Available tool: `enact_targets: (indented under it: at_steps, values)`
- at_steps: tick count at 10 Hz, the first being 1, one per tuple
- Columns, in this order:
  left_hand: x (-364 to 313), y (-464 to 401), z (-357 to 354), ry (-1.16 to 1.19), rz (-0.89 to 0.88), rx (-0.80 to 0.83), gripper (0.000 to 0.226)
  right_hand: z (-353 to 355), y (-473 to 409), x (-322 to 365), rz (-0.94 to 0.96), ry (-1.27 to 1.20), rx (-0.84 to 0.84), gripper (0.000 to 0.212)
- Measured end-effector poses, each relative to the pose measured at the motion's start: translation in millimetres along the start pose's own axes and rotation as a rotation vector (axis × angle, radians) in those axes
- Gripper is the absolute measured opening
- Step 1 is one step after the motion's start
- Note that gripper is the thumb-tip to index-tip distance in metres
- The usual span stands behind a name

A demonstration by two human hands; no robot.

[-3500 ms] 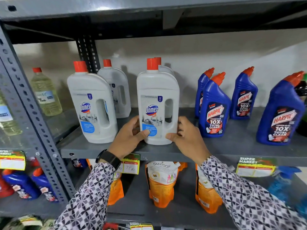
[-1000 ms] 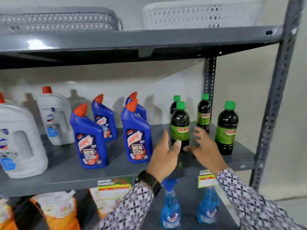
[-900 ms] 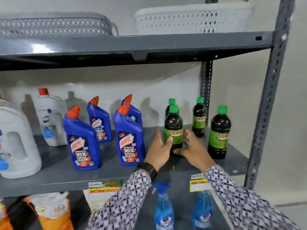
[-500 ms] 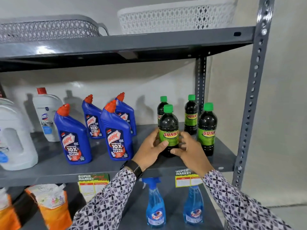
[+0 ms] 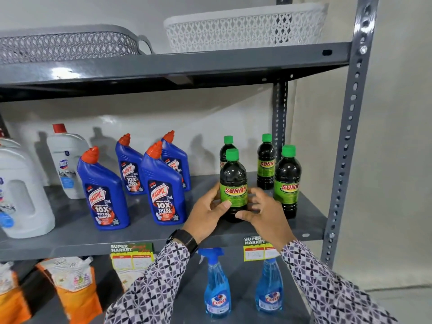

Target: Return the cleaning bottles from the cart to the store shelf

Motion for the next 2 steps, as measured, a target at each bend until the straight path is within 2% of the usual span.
enact_targets:
  at_steps: [2]
  values:
    - [-7.0, 6.0, 1.1, 0.104, 0.034, 0.027, 0.067, -1.9, 10.3, 12.3, -0.02, -0.044, -0.032, 0.076]
Point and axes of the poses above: each hand's wrist, its own y-axis away from the middle knuckle, its own z-axis out of the back of the hand, x = y × z, the point moved 1 cm from there along -y, towards the middle knuckle, and after that the axes turned 6 degrees about x, right-handed, at the moved point
